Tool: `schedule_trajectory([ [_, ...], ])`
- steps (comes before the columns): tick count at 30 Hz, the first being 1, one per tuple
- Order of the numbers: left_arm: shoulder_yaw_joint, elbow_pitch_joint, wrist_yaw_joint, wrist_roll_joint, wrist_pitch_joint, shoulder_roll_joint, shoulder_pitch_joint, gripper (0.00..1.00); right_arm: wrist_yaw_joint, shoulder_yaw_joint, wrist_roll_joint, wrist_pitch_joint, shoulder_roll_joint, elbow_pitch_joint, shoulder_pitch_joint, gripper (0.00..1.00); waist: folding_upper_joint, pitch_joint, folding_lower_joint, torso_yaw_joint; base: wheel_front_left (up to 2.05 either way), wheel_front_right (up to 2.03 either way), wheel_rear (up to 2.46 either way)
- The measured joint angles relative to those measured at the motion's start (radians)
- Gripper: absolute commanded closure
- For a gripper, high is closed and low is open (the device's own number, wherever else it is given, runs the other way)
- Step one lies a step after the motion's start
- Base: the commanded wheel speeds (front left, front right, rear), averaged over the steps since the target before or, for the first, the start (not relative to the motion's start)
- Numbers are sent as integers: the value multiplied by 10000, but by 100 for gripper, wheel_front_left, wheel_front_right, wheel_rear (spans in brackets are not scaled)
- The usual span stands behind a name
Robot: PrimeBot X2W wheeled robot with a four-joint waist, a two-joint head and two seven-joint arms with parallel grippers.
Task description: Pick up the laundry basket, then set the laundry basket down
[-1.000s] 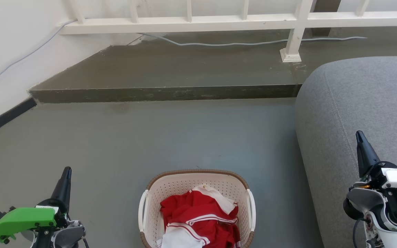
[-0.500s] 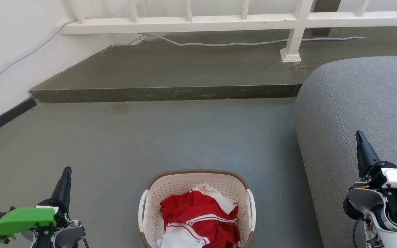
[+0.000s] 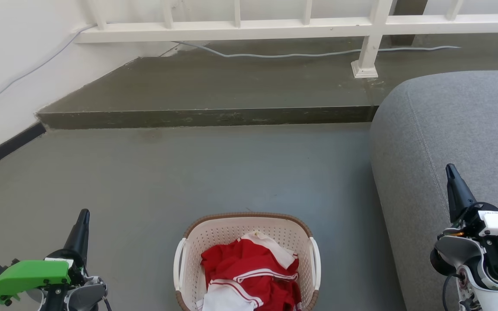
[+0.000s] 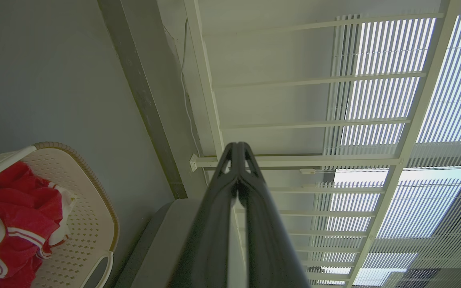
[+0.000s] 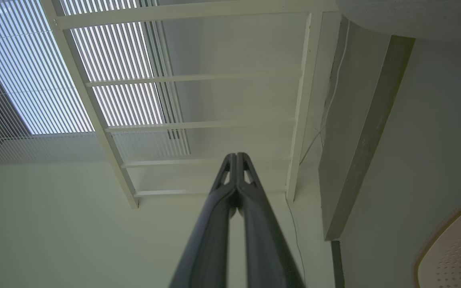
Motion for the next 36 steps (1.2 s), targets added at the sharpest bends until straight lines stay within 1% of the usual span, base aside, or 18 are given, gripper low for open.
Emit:
schedule_trajectory([
  [36,4,-2,0,0,0,-2,0,100,13,-27,-2,8,12,-10,0,100,-1,1,0,0,0,0,0],
])
